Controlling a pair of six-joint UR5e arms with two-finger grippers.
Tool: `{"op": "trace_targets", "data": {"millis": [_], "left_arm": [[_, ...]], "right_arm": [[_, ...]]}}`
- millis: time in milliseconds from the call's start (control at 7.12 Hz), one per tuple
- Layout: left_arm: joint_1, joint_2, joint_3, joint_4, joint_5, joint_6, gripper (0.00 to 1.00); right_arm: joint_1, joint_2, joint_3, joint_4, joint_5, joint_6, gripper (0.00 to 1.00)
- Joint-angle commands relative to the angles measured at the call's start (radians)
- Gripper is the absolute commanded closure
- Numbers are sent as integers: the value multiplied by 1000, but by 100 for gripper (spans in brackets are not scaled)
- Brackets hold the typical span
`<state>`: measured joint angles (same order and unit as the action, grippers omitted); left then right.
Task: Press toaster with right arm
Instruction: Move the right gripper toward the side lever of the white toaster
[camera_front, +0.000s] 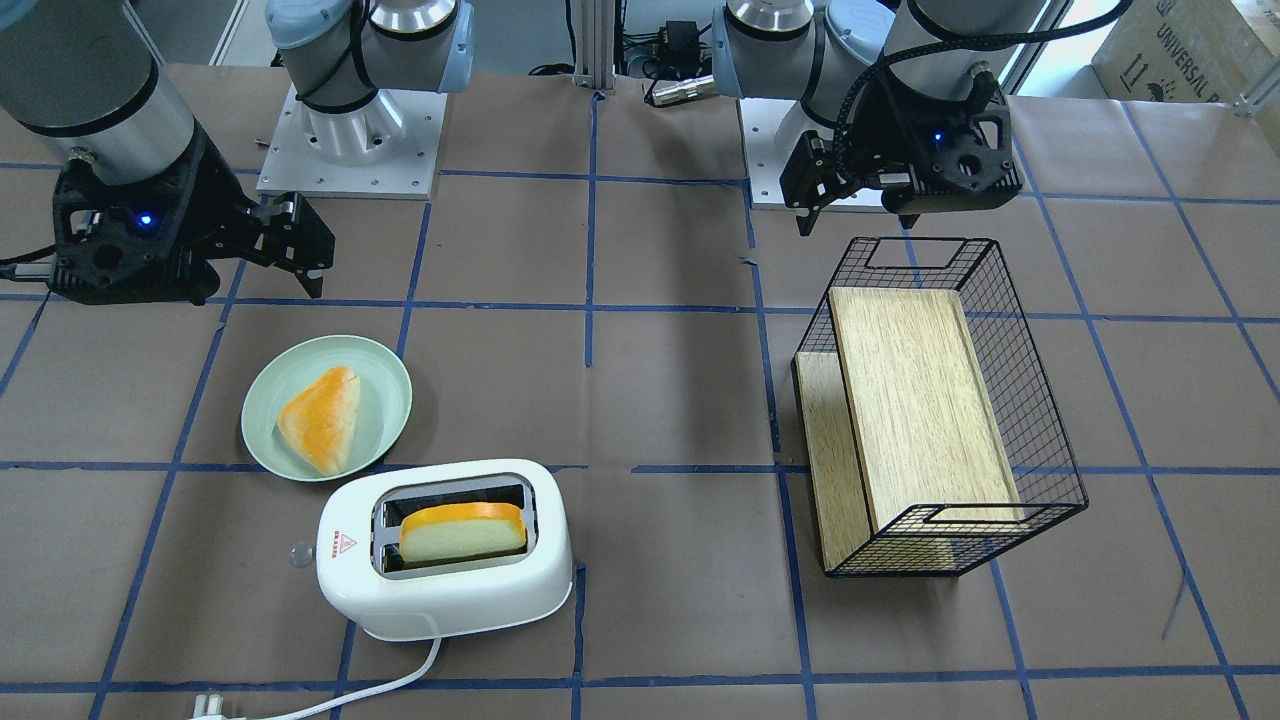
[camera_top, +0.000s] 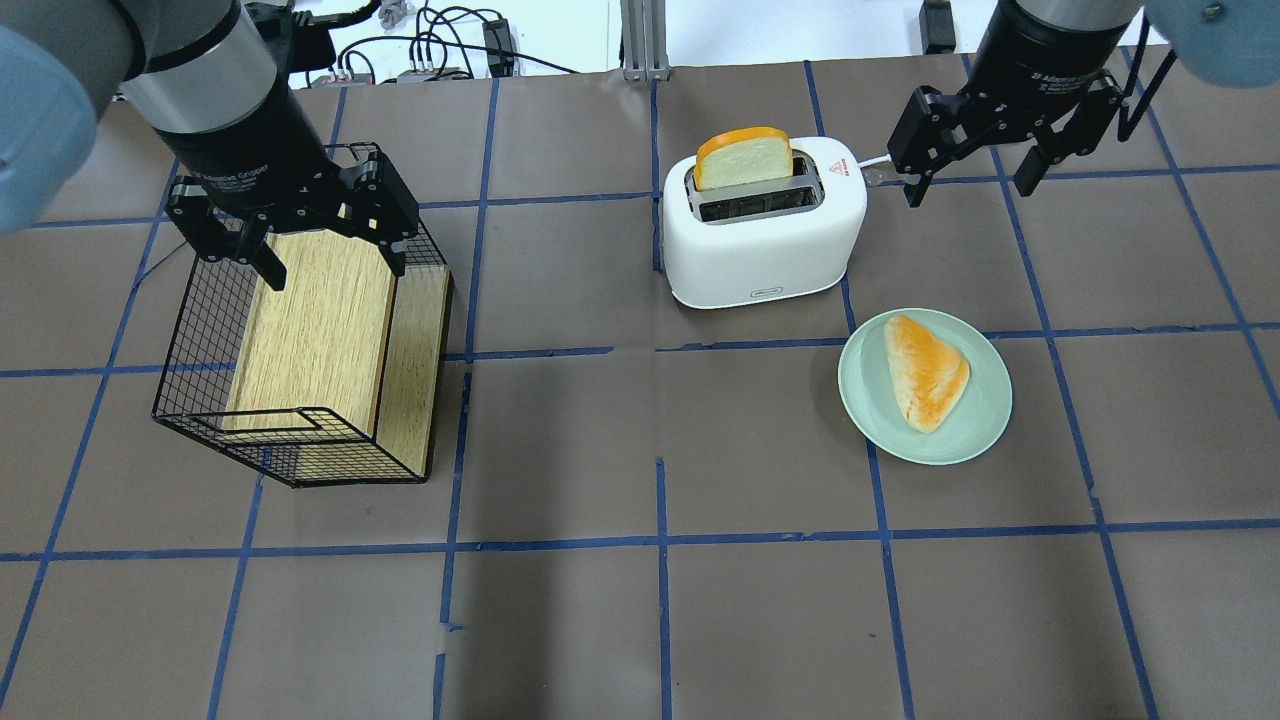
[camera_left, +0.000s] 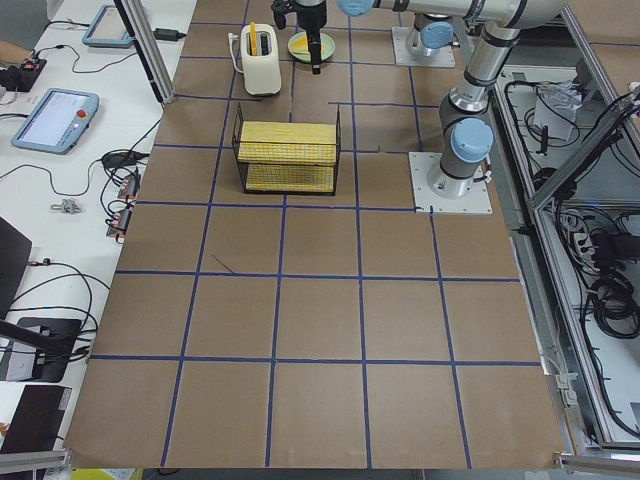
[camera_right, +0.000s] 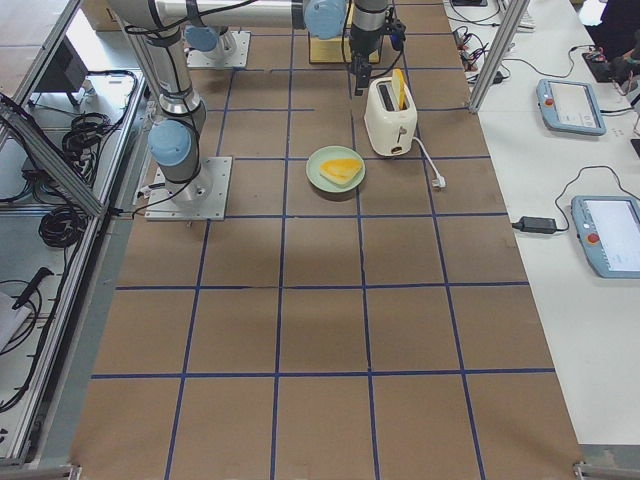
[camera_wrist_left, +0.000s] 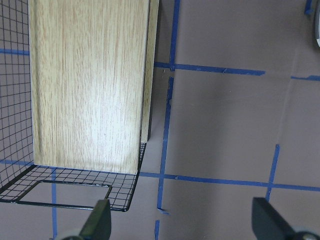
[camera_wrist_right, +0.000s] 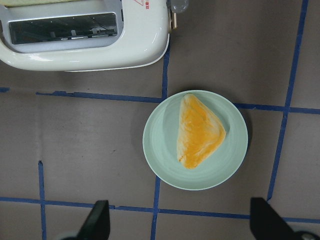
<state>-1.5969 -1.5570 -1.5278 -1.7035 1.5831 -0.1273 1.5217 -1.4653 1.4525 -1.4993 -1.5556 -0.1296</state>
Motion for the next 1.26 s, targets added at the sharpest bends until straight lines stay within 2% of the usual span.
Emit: {"op": "trace_targets", "data": {"millis": [0, 421, 561, 702, 842, 1123], "left_arm": [[0, 0, 0, 1, 0, 0, 0], [0, 0, 0, -1, 0, 0, 0], [0, -2, 0, -1, 0, 0, 0], [0, -2, 0, -1, 0, 0, 0], [0, -2, 0, -1, 0, 0, 0], [0, -2, 0, 1, 0, 0, 0]], "right_arm": [[0, 0, 0, -4, 0, -1, 0], [-3, 9, -20, -4, 3, -7, 1], [-3, 19, -20, -7, 8, -15, 17], [-6, 35, -20, -30, 17, -36, 67], [-26, 42, -20, -41, 66, -66, 98], [-157, 100, -21, -78, 266, -192, 99]]}}
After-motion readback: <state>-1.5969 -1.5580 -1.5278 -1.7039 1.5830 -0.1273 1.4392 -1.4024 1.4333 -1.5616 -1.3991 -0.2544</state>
